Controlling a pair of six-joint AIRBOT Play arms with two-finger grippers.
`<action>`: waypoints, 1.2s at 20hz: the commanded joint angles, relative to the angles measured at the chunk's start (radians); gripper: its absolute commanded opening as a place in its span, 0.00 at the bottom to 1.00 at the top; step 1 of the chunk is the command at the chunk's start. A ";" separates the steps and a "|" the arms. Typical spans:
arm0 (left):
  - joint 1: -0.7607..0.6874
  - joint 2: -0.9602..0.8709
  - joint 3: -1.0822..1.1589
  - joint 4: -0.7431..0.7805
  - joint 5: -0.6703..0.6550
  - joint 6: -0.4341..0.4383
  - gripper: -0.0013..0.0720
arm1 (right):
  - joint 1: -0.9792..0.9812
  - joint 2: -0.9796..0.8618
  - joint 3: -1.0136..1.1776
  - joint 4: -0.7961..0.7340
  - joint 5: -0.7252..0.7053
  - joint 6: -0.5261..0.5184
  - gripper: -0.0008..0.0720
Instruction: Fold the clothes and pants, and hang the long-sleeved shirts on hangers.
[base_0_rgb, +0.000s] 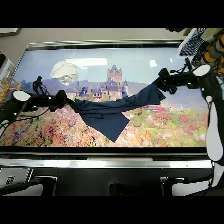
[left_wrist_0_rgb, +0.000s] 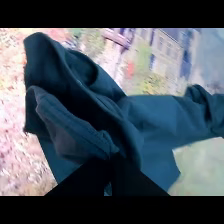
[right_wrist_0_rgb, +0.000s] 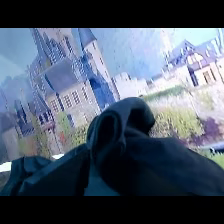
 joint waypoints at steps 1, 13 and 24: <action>-0.013 -0.063 -0.008 -0.008 0.059 0.011 0.04 | 0.040 -0.053 0.001 0.029 -0.093 -0.006 0.49; 0.026 -0.063 0.021 -0.008 -0.069 0.011 0.04 | -0.047 0.403 -0.286 -0.108 0.349 -0.127 0.66; 0.033 -0.063 0.021 -0.008 -0.087 0.011 0.04 | 0.414 0.463 -0.883 0.007 -0.175 0.033 0.66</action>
